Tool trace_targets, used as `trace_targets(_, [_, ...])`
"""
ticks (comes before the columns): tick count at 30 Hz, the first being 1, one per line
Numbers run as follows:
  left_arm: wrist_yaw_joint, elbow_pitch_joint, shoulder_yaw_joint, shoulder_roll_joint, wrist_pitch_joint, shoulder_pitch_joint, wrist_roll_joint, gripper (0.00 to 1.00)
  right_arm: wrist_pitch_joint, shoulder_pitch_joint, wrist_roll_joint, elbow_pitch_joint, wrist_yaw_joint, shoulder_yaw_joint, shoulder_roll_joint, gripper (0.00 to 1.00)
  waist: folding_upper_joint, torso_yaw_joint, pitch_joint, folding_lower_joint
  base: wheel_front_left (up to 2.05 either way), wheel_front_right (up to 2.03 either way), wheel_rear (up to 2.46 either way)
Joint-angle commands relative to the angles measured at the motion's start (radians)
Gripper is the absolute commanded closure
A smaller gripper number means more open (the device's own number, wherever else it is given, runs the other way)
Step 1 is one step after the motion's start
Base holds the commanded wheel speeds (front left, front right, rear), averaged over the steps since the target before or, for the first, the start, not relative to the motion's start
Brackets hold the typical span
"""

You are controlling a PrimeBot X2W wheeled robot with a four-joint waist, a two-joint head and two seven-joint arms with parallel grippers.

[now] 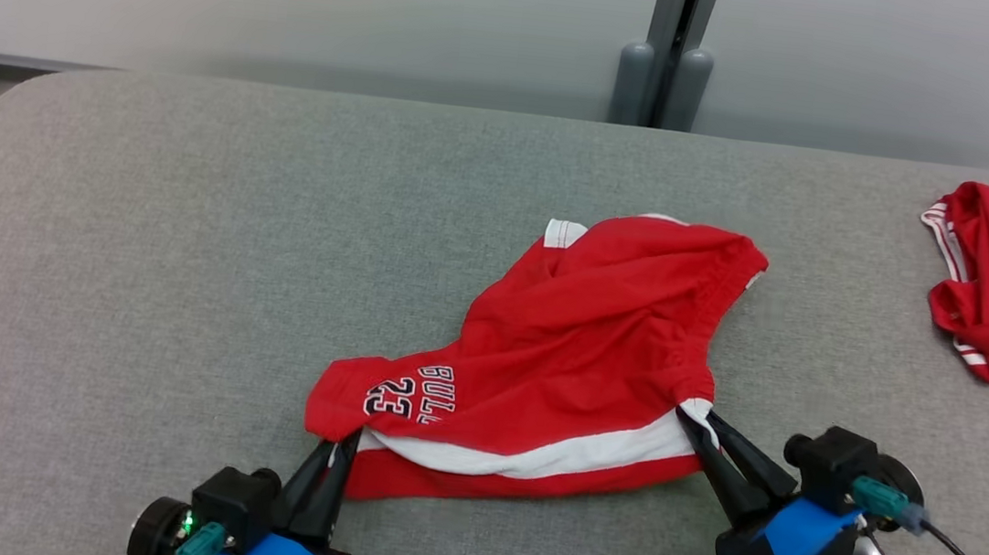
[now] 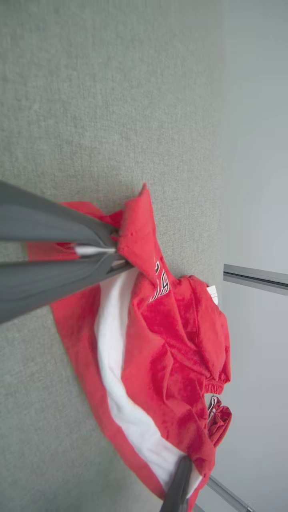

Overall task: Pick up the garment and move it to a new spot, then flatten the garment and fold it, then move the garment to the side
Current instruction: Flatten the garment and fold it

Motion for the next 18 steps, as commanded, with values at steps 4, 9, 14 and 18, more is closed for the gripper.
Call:
trace_targets(4, [0.009,-0.102,0.023,0.023,-0.005,-0.002,-0.005,1.00,-0.004,0.058,-0.031,-0.104,0.000,-0.064,-0.017,1.00,-0.0001,-0.025,-0.008,-0.0001,0.00,0.00,0.00])
trace_targets(9, [0.002,-0.170,0.045,0.045,0.022,-0.083,-0.017,1.00,-0.004,0.028,-0.037,-0.178,0.000,-0.124,-0.013,1.00,-0.0001,-0.041,0.010,-0.0001,0.00,0.00,0.00])
trace_targets(14, [-0.010,-0.197,0.054,0.078,0.090,-0.295,-0.012,1.00,0.020,-0.145,-0.060,-0.193,0.000,-0.184,0.012,1.00,-0.0001,-0.074,0.083,-0.0001,0.00,0.00,0.00])
trace_targets(18, [-0.020,-0.168,0.055,0.089,0.151,-0.530,-0.021,1.00,0.060,-0.375,-0.086,-0.122,0.000,-0.215,0.051,1.00,-0.0001,-0.098,0.162,-0.0001,0.00,0.00,0.00])
